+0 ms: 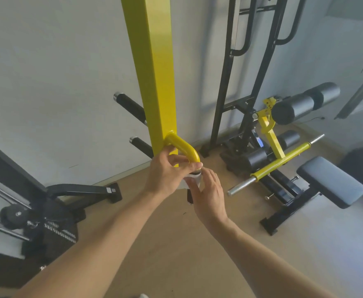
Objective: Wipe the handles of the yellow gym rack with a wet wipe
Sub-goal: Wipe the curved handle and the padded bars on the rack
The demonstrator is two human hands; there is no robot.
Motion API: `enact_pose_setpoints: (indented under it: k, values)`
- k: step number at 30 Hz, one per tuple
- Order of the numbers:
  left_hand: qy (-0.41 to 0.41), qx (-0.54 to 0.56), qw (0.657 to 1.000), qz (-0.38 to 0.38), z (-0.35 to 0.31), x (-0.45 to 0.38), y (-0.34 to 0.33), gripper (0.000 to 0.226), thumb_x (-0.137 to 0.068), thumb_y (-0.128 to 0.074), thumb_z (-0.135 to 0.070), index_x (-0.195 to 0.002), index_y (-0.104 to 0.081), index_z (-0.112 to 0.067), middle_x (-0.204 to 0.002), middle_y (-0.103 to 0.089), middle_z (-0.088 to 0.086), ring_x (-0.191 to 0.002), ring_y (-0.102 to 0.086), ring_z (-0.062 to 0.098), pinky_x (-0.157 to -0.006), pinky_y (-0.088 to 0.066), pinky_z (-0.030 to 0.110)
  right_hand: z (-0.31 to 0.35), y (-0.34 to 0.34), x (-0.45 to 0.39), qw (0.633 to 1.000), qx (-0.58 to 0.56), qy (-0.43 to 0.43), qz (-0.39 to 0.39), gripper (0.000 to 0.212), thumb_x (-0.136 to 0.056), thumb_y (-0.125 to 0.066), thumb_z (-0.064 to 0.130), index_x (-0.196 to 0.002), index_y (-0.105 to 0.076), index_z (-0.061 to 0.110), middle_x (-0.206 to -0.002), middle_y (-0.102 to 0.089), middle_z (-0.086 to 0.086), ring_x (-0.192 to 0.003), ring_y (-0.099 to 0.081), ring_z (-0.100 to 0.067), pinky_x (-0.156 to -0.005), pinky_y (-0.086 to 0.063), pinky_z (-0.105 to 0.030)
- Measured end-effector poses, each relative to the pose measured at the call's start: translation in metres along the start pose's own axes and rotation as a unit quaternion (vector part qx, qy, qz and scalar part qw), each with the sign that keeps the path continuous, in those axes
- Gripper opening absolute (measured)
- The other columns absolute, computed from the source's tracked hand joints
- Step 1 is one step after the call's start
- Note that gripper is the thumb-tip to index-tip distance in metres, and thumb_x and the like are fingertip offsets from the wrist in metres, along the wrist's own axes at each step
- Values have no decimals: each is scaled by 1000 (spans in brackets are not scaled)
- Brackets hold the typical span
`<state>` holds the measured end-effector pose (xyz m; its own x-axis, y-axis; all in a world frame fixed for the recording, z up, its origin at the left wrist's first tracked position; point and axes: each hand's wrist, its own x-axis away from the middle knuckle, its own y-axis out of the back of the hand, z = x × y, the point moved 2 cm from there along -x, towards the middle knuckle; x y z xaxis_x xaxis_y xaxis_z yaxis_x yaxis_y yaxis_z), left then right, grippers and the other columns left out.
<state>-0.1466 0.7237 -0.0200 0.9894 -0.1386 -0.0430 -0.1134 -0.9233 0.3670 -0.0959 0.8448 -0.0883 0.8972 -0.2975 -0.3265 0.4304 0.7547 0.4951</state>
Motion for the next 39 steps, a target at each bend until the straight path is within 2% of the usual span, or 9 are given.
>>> enact_pose_setpoints:
  k: [5, 8, 17, 20, 23, 27, 31, 35, 39]
  values:
    - [-15, -12, 999, 29, 2, -3, 0, 25, -65, -92, -36, -80, -72, -33, -84, -74, -19, -83, -65, -15, -85, -52, 20, -32, -19, 19, 995, 16, -77, 69, 24, -98, -57, 35, -119, -59, 24, -97, -58, 18, -99, -58, -16, -78, -42, -25]
    - [-20, -30, 997, 74, 1, -9, 1, 15, -70, -88, -35, -72, -74, -38, -68, -69, -33, -77, -60, -21, -80, -46, 13, -25, -20, 15, 995, -46, -85, 26, 27, -98, -54, 38, -122, -58, 27, -95, -65, 10, -94, -63, -18, -77, -46, -28]
    - [-94, -78, 987, 101, -2, -19, 0, 13, -76, -81, -42, -86, -78, -35, -79, -69, -24, -87, -64, -4, -86, -47, 13, -31, -24, 8, 996, 14, -80, 28, 16, -98, -53, 38, -110, -52, 28, -90, -63, 9, -87, -59, -18, -69, -39, -28]
    - [-103, -84, 985, 111, -2, -21, -1, 21, -77, -79, -44, -93, -80, -30, -78, -67, -27, -85, -61, -13, -80, -45, 5, -12, -12, -1, 997, -26, -69, -15, 30, -95, -50, 45, -120, -55, 29, -90, -65, 10, -85, -58, -12, -71, -41, -22]
    - [-119, -79, 987, 77, 5, -21, -3, 29, -74, -74, -54, -96, -79, -34, -79, -67, -25, -83, -64, -1, -75, -49, 13, -3, -10, -4, 996, -28, -58, -54, 31, -95, -61, 33, -125, -61, 25, -104, -55, 27, -98, -50, -1, -83, -38, -7]
    - [-142, -63, 987, 37, 10, -16, -8, 19, -75, -73, -57, -88, -76, -43, -71, -65, -30, -84, -63, 1, -70, -45, 13, -18, -17, 7, 995, 15, -91, -44, 32, -89, -70, 27, -121, -66, 26, -100, -62, 17, -94, -57, -12, -81, -49, -33]
    - [-161, -33, 986, 2, 8, -9, -11, 17, -76, -77, -50, -86, -63, -49, -82, -66, -34, -93, -64, -4, -80, -51, 17, -8, -9, 3, 990, -39, -103, -86, 42, -89, -67, 30, -131, -60, 36, -106, -74, 9, -86, -70, -16, -79, -53, -27]
    - [-202, -55, 977, -48, 8, -4, -11, 23, -74, -81, -47, -88, -66, -36, -83, -61, -35, -84, -62, -4, -77, -51, 19, -8, -10, 2, 994, 8, -77, -81, 36, -88, -72, 25, -123, -67, 28, -115, -63, 17, -105, -54, -6, -87, -42, -15]
    - [-255, -92, 958, -90, 11, -6, -10, 27, -72, -84, -42, -79, -70, -20, -77, -62, -23, -77, -59, 2, -68, -51, 19, -12, -15, 6, 989, -13, -130, -77, 33, -88, -73, 28, -120, -68, 32, -103, -68, 12, -91, -67, -18, -79, -54, -31]
